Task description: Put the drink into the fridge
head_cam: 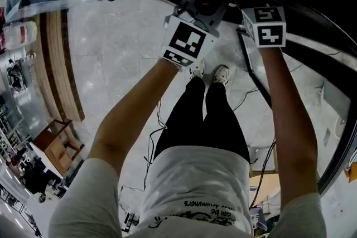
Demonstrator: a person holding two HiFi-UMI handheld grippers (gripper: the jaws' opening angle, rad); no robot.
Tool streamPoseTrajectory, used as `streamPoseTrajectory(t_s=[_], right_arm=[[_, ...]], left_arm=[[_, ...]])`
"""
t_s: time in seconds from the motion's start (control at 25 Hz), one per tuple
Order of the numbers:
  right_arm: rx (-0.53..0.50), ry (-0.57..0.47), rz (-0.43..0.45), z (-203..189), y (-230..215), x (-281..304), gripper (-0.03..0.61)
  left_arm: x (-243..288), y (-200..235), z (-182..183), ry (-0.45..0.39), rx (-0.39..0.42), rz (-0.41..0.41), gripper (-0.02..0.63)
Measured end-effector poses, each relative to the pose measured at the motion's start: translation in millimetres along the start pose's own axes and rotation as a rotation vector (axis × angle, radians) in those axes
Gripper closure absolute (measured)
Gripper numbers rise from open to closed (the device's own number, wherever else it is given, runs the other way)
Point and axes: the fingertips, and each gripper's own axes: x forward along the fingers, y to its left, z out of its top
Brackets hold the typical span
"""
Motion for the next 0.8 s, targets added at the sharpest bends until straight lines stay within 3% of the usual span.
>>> streamPoseTrajectory(t_s=[0.8], right_arm=[[-0.008,-0.031,0.005,10.7,1.5,7.0,0.241]], left_arm=[[2.2,4.8,-1.9,0.009,0.005,-0.003,0.592]])
